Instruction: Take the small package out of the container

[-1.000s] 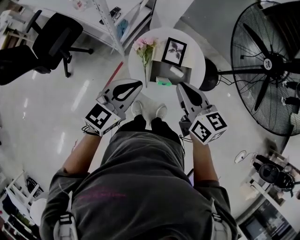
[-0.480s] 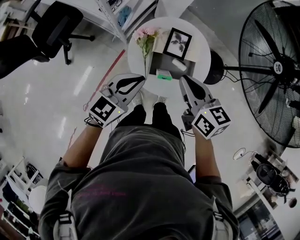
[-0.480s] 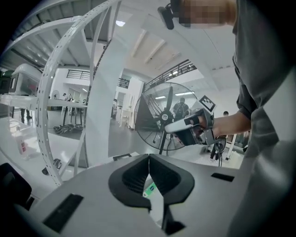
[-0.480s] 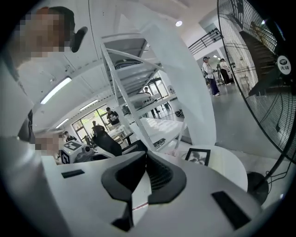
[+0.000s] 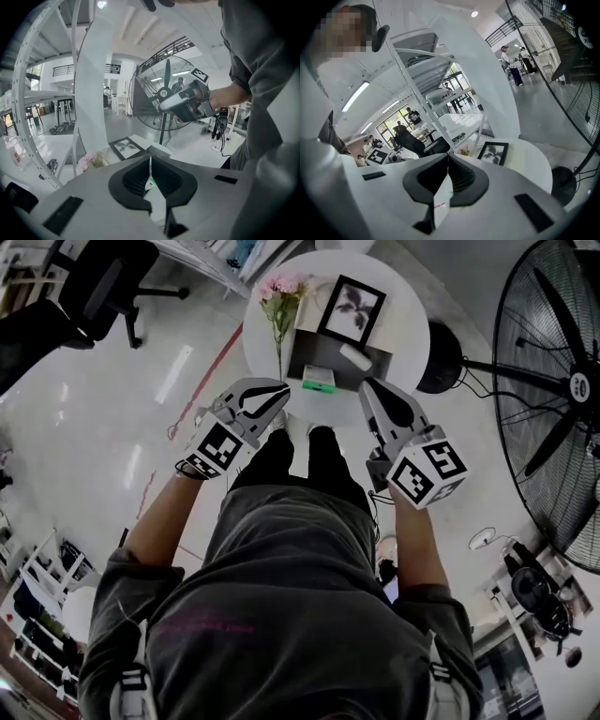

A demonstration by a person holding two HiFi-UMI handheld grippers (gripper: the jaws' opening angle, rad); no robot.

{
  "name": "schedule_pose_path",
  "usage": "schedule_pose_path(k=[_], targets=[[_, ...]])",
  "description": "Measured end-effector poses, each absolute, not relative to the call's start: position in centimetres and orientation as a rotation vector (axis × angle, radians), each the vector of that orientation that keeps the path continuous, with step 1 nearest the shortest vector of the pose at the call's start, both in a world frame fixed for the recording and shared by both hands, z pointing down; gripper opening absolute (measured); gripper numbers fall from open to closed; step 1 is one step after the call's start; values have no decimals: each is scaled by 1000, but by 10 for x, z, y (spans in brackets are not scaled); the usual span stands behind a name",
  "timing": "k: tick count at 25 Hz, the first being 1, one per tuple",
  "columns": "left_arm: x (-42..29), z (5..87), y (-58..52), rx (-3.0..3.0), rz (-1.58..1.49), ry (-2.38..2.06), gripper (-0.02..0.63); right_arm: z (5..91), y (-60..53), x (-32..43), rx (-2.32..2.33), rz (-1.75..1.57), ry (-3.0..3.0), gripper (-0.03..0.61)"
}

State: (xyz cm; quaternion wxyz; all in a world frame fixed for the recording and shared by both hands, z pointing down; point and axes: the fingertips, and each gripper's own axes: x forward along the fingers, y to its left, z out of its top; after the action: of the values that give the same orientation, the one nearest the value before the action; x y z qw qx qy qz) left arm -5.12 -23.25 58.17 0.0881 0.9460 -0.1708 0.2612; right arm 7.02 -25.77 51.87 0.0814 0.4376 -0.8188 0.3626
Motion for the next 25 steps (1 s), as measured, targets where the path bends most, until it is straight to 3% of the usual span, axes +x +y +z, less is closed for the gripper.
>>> schedule_pose_path(k=[19,25], targets=[[-20,699,-218,2899,1355,-90,173,588,-263,104,1226,1224,-2358,23],[-8,714,-217,2948,1421,-36,189,600,-257,106,1223,1246,-2330,22]])
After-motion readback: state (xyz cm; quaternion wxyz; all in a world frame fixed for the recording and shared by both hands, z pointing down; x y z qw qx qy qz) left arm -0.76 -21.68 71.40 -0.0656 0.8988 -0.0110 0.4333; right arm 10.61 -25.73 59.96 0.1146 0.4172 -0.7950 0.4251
